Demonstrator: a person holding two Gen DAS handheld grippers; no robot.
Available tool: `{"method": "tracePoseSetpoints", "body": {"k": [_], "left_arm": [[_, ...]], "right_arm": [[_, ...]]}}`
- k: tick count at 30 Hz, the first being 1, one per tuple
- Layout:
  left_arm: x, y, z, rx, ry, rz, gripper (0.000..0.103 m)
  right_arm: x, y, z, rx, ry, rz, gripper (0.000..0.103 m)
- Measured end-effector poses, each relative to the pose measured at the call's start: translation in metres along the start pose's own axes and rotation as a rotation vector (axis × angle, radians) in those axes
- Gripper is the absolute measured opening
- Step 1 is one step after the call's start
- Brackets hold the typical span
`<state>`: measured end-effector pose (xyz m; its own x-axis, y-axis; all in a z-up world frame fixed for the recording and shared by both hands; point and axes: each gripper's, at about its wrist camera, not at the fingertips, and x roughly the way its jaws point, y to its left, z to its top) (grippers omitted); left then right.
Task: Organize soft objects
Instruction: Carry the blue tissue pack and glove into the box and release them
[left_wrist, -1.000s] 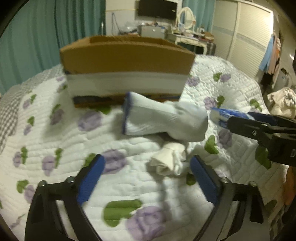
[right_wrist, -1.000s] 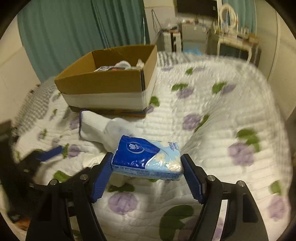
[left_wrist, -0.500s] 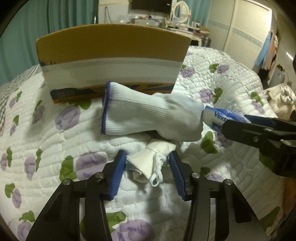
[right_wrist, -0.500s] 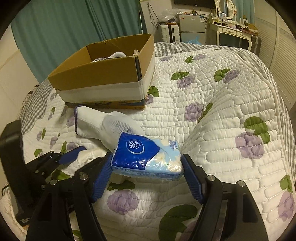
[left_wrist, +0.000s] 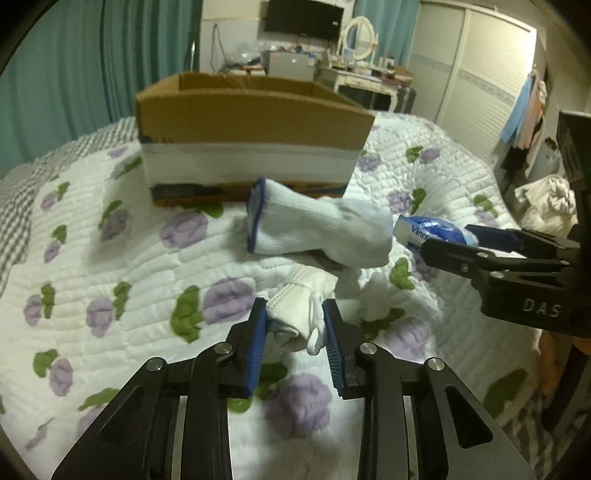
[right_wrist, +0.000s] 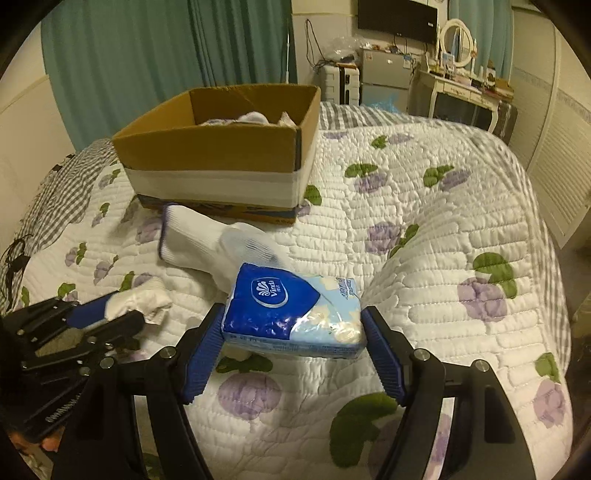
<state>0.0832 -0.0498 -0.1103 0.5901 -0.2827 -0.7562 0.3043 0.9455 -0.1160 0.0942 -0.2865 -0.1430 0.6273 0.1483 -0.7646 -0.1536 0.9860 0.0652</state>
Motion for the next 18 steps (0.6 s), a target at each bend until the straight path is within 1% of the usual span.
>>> {"method": "tracePoseSetpoints", "body": {"k": [5,9,12,18], "left_arm": [[-0.03,0.001,0.002,0.014,-0.046,0.008,0.029],[-0.058,0.002,0.009,0.021,-0.089,0.032,0.029],[-0.076,0.005,0.016,0.02,-0.123,0.049,0.029],[-0.101,0.013,0.037,0.01,-0.187,0.062,0.029]], "right_arm": [[-0.023,0.011,0.0,-0.025,-0.039,-0.004,0.073],[-0.045,0.018,0.006,-0.042,-0.075,0.006,0.073],[-0.063,0.026,0.015,-0.058,-0.114,0.013,0.073],[-0.093,0.043,0.047,-0.097,-0.196,0.038,0.073]]}}
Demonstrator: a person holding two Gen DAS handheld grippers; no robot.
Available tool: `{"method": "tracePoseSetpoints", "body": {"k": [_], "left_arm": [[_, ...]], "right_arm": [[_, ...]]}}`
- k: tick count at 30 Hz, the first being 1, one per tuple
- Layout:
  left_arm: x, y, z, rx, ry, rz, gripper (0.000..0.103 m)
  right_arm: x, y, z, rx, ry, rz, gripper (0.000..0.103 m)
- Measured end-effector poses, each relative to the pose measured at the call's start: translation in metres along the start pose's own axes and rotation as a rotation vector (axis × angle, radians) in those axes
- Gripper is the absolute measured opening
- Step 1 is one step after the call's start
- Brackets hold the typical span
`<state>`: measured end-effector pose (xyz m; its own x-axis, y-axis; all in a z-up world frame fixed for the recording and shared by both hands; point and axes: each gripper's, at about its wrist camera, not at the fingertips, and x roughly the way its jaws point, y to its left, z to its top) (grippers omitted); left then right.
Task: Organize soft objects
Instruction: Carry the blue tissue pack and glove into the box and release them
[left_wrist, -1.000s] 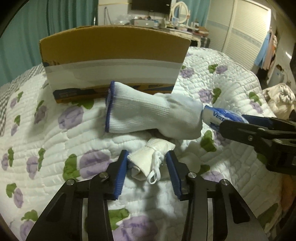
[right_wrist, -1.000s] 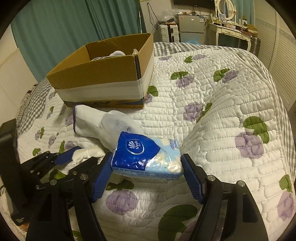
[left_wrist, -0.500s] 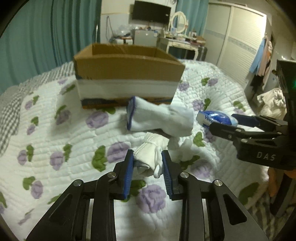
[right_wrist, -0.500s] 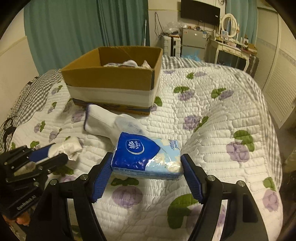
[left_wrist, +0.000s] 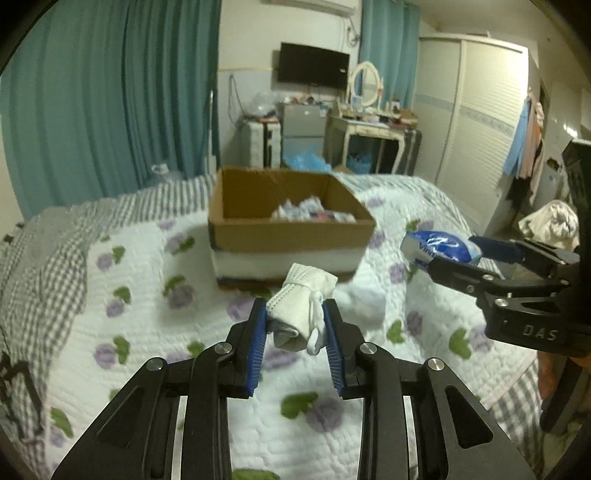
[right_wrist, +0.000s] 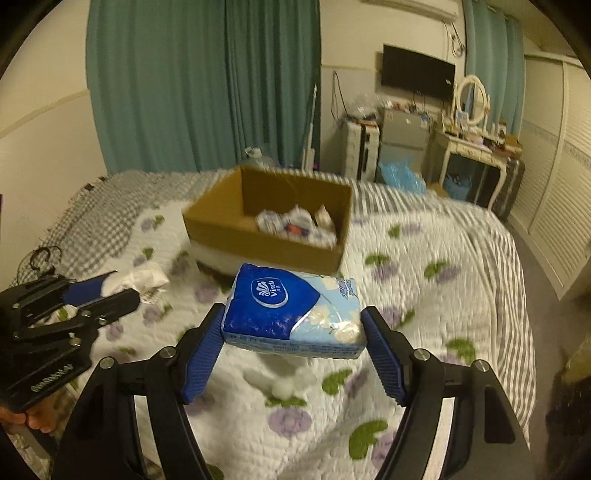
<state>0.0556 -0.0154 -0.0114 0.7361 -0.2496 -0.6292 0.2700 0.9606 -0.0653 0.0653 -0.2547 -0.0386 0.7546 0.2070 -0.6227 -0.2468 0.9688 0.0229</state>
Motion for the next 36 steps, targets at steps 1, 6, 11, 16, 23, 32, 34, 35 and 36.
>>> {"method": "tracePoseSetpoints", "body": {"k": [1,6,11,16,23,32,34,35,36], "left_arm": [[-0.002,0.001,0.005,0.001,-0.006,0.005,0.029],[-0.005,0.003,0.037,0.031,-0.055,0.024,0.029],[0.01,0.012,0.073,0.017,-0.098,0.019,0.029],[0.052,0.027,0.1,0.006,-0.087,0.031,0.029],[0.117,0.042,0.117,0.022,-0.027,0.059,0.029],[0.154,0.051,0.126,0.039,-0.032,0.052,0.065],[0.158,0.055,0.126,0.018,-0.055,0.072,0.071],[0.16,0.057,0.125,0.013,-0.064,0.078,0.071],[0.161,0.058,0.124,0.012,-0.068,0.081,0.071]], "right_arm": [[-0.002,0.002,0.009,-0.005,-0.016,0.011,0.073],[0.0,0.007,0.044,-0.026,-0.061,0.023,0.073],[0.016,0.001,0.077,-0.038,-0.092,0.025,0.073],[0.048,-0.014,0.105,-0.032,-0.095,0.005,0.073],[0.101,-0.034,0.129,-0.003,-0.076,-0.001,0.073],[0.171,-0.045,0.139,0.056,-0.033,0.046,0.073],[0.181,-0.045,0.141,0.068,-0.029,0.053,0.074],[0.185,-0.044,0.141,0.067,-0.026,0.048,0.074],[0.187,-0.043,0.141,0.065,-0.028,0.031,0.078]]}}
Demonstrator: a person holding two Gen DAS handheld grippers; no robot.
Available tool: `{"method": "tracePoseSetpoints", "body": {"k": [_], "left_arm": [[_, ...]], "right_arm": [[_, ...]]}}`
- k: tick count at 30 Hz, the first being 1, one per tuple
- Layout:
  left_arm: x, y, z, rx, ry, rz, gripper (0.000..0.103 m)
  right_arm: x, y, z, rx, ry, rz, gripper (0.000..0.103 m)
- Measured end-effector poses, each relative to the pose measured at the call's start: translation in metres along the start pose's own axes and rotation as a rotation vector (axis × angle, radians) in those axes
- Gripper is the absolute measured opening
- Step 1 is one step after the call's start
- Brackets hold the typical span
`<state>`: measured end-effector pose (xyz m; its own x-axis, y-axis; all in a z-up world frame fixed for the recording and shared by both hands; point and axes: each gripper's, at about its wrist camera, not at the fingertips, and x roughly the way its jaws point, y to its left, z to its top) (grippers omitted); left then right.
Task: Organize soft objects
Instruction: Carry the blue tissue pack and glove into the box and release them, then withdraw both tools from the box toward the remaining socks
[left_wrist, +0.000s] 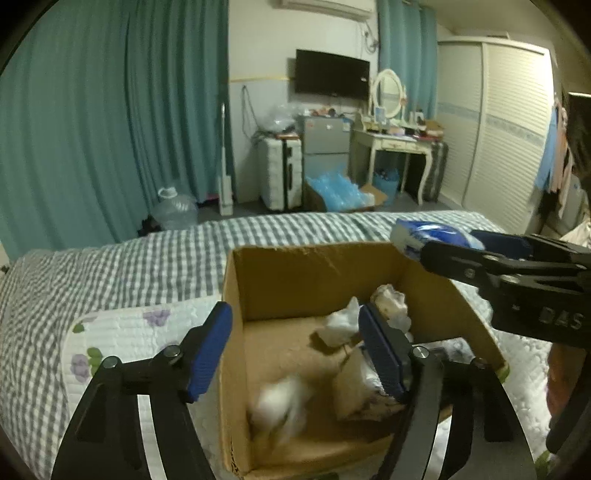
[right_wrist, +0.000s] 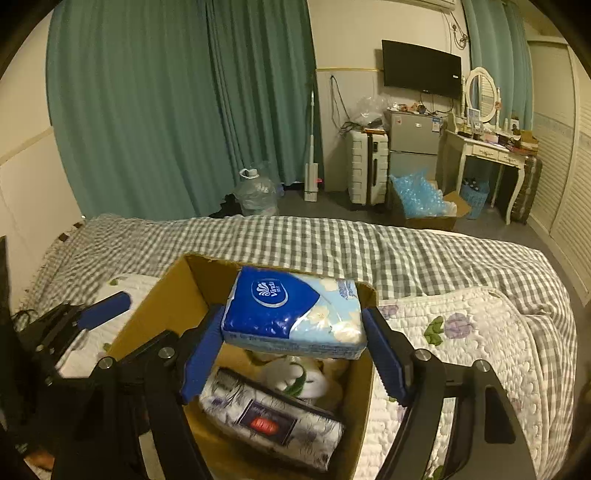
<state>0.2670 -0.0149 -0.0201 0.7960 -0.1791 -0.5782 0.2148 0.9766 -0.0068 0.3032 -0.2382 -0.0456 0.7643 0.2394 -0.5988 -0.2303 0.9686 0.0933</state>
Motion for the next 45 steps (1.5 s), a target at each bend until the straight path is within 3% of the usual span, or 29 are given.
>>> {"method": "tracePoseSetpoints", "body": {"k": [3,10,11,13,23,26,29,32,35,45], "left_arm": [[0.001,0.001,-0.002,0.008,0.0,0.003,0.072],[-0.022,0.0,-0.001,0.021,-0.006,0.018,0.073],[-0.028,-0.001,-0.001,0.023,-0.01,0.017,0.077],[-0.047,-0.003,0.001,0.028,-0.01,0.032,0.093],[-0.151,0.004,0.0,-0.044,-0.09,0.06,0.097],[-0.176,0.006,-0.005,-0.061,-0.099,0.093,0.097],[-0.198,0.011,-0.013,-0.096,-0.104,0.068,0.097],[-0.216,0.013,-0.023,-0.117,-0.113,0.04,0.097],[-0.226,0.013,-0.036,-0.121,-0.117,0.073,0.097],[-0.203,0.019,-0.083,-0.102,-0.057,0.084,0.097]], "right_arm": [[-0.001,0.0,0.0,-0.002,-0.018,-0.055,0.093],[-0.049,-0.008,0.0,0.015,-0.034,-0.123,0.099],[-0.06,-0.009,0.0,0.022,-0.036,-0.127,0.1],[-0.086,-0.009,-0.001,0.031,-0.047,-0.125,0.103],[-0.208,0.011,-0.023,-0.021,-0.108,-0.176,0.103],[-0.238,0.018,-0.032,-0.03,-0.126,-0.151,0.103],[-0.254,0.027,-0.045,-0.058,-0.124,-0.135,0.103],[-0.261,0.04,-0.065,-0.106,-0.114,-0.131,0.103],[-0.256,0.051,-0.086,-0.145,-0.081,-0.121,0.103],[-0.162,0.034,-0.151,-0.096,0.133,-0.087,0.103]]}}
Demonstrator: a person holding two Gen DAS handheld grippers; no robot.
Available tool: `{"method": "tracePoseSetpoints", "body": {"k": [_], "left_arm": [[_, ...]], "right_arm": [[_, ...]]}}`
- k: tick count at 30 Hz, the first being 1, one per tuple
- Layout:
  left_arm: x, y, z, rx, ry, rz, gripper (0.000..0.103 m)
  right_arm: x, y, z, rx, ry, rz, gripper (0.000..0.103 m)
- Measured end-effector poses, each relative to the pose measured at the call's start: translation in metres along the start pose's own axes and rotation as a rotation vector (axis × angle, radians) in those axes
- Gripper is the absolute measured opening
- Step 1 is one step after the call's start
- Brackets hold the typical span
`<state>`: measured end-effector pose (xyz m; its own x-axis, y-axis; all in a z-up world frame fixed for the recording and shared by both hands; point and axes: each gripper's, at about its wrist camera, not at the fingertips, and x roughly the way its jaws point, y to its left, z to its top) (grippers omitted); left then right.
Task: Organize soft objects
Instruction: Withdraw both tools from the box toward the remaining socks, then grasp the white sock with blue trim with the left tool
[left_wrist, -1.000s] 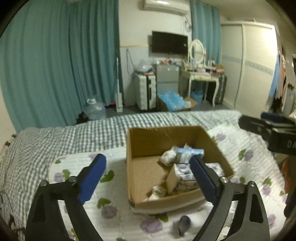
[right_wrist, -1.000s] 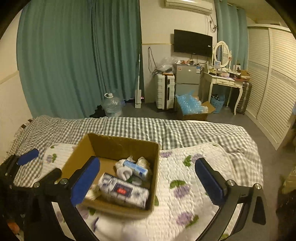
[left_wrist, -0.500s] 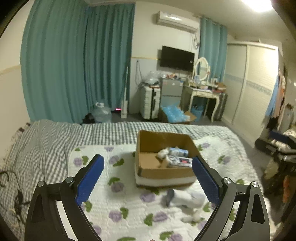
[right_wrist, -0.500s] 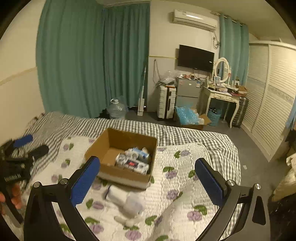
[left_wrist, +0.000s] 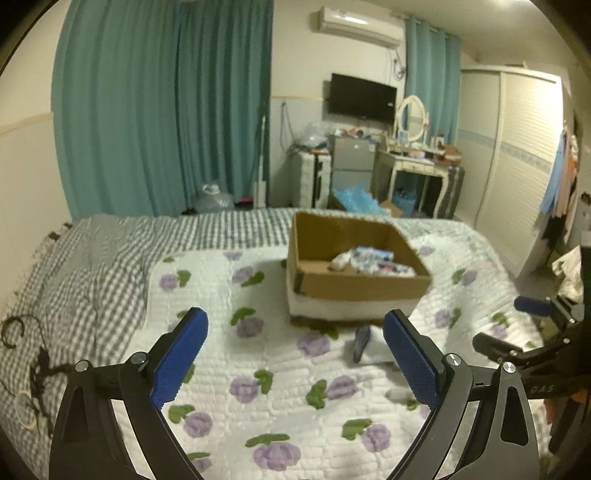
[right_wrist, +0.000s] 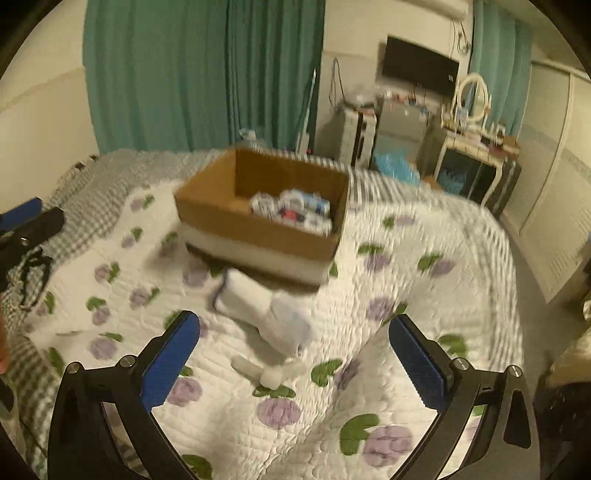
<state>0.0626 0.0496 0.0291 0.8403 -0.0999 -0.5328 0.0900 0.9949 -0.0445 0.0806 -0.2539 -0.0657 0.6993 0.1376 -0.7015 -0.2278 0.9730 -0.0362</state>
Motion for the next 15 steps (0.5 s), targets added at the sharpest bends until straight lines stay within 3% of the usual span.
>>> {"method": "tracePoseSetpoints", "body": {"k": [7,15], "left_arm": [[0.042,-0.009,-0.029,0.022,0.054,0.078,0.097],[0.085,-0.021,-0.064,0.006,0.147,0.043,0.097]], "right_arm": [[0.068,-0.003,-0.024,0.048,0.094,0.048,0.103],[0.122,0.018,-0.056,-0.012,0.231,0.082,0.098]]}}
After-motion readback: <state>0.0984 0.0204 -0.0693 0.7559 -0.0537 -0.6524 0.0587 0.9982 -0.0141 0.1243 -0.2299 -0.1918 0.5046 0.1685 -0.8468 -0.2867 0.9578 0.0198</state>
